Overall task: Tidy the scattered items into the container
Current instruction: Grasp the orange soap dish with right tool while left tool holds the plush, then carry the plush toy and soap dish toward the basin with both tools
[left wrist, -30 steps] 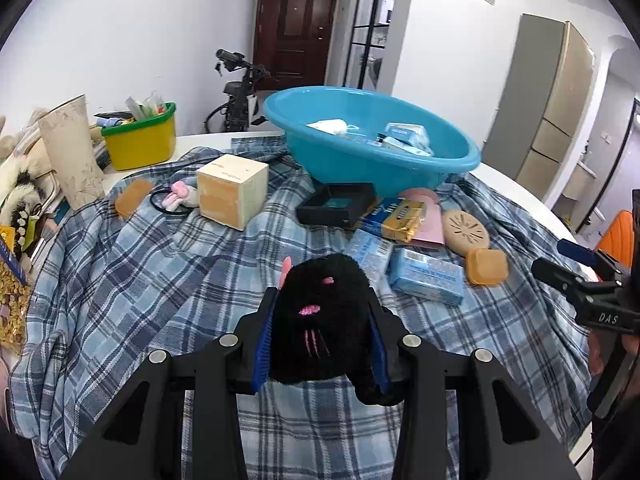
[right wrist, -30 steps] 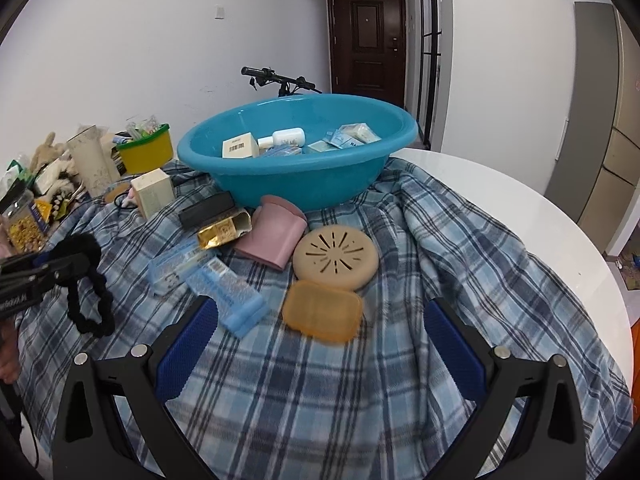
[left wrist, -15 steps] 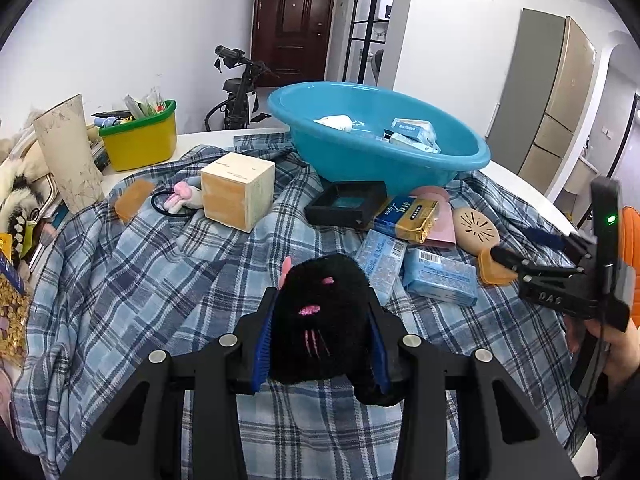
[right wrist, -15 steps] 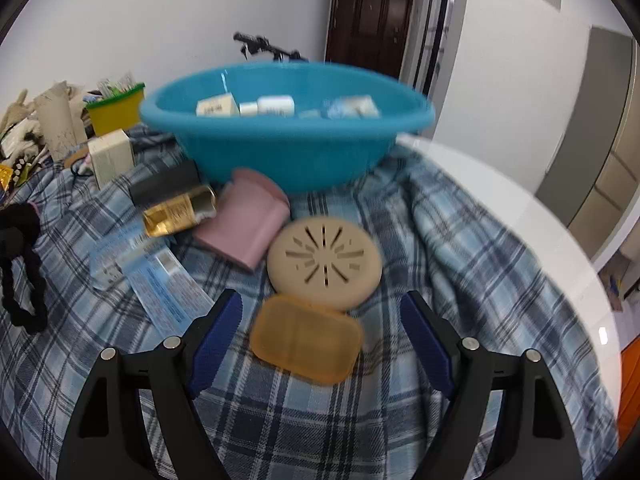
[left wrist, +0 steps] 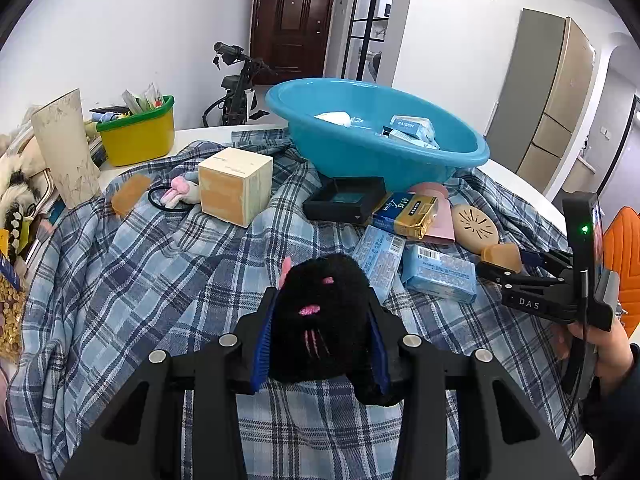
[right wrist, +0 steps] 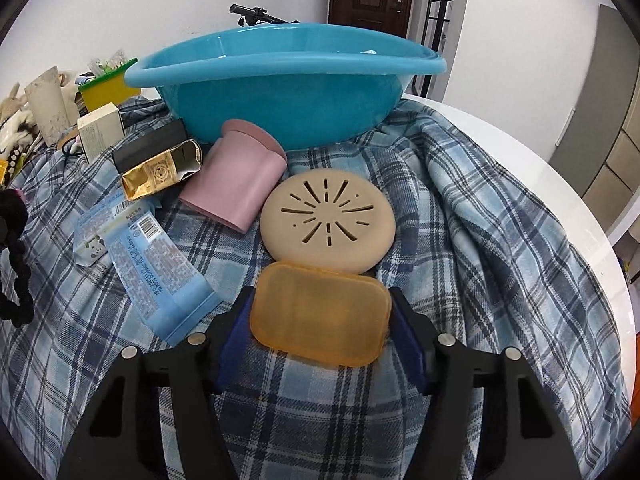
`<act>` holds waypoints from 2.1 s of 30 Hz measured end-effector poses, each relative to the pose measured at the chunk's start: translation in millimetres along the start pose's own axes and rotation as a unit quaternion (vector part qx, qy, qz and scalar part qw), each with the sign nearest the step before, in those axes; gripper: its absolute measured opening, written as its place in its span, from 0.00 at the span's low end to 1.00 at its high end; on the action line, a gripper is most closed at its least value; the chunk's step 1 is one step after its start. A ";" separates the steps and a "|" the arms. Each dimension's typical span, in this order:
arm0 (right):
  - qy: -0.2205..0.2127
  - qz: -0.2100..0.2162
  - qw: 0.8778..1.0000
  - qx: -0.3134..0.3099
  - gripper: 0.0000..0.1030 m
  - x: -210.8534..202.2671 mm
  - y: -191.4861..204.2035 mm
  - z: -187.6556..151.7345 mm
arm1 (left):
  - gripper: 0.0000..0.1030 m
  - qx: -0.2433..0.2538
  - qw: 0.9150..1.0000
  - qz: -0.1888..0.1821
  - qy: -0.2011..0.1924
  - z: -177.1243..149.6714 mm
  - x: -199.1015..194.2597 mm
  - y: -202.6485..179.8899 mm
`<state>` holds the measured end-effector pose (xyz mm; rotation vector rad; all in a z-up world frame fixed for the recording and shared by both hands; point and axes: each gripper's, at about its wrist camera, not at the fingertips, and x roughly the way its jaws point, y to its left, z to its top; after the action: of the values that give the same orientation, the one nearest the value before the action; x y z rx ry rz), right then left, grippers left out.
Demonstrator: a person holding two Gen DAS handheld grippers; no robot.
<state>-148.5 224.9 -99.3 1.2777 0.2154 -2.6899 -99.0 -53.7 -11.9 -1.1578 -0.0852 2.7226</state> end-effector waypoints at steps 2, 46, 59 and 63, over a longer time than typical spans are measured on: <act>-0.006 -0.001 1.000 0.001 0.61 -5.2 -0.8 0.3 | 0.41 0.000 1.000 0.000 -0.001 0.0 -0.7 -0.4; -0.306 0.001 0.952 -0.016 0.61 -184.1 27.3 -54.7 | 0.41 0.017 0.980 -0.002 -0.198 -32.4 -81.2 -100.2; -0.316 -0.002 0.949 -0.024 0.61 -199.2 35.8 -57.0 | 0.41 0.035 0.977 -0.005 -0.210 -40.8 -97.4 -113.5; -0.323 -0.001 0.946 -0.023 0.61 -205.1 34.4 -53.9 | 0.41 0.037 0.976 -0.007 -0.214 -36.2 -103.8 -115.7</act>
<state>27.1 217.9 24.3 0.3279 0.1871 -2.9045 14.2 39.7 50.7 -0.5341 -0.0487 2.8857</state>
